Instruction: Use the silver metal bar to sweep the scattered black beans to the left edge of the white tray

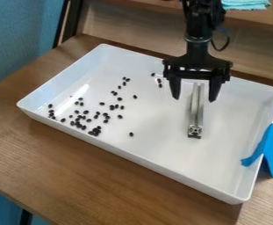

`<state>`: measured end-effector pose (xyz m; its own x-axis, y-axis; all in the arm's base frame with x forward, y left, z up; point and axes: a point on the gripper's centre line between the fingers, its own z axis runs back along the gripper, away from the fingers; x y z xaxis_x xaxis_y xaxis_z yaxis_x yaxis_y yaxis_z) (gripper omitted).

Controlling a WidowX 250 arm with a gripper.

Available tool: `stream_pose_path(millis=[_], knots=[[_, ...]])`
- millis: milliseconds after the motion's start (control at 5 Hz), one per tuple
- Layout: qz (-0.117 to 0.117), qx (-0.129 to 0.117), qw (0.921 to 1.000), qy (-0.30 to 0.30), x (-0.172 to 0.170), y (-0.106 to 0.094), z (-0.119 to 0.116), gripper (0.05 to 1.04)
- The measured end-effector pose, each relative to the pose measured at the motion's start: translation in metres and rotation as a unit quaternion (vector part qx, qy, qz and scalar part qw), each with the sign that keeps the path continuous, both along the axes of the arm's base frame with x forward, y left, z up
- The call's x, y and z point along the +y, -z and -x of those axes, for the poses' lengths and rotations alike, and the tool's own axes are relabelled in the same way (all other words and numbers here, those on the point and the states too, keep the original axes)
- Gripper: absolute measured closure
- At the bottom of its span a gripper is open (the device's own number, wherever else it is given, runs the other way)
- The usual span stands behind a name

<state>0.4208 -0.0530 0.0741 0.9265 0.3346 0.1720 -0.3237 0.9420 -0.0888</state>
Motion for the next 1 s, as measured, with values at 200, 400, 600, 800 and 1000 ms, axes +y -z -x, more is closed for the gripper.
stream_pose_path(millis=[200,400,600,800,1000], knots=[[0.004,-0.001,1.0,-0.004,-0.002,0.005,0.0,0.083],[0.002,-0.004,1.0,-0.009,-0.001,0.009,-0.002,0.083],[-0.007,0.015,0.9998,-0.008,0.001,0.029,-0.001,0.11],[-0.005,0.018,0.9998,-0.005,0.004,0.026,-0.003,0.426],[-0.002,0.027,0.9996,-0.009,0.02,0.032,0.002,0.694]])
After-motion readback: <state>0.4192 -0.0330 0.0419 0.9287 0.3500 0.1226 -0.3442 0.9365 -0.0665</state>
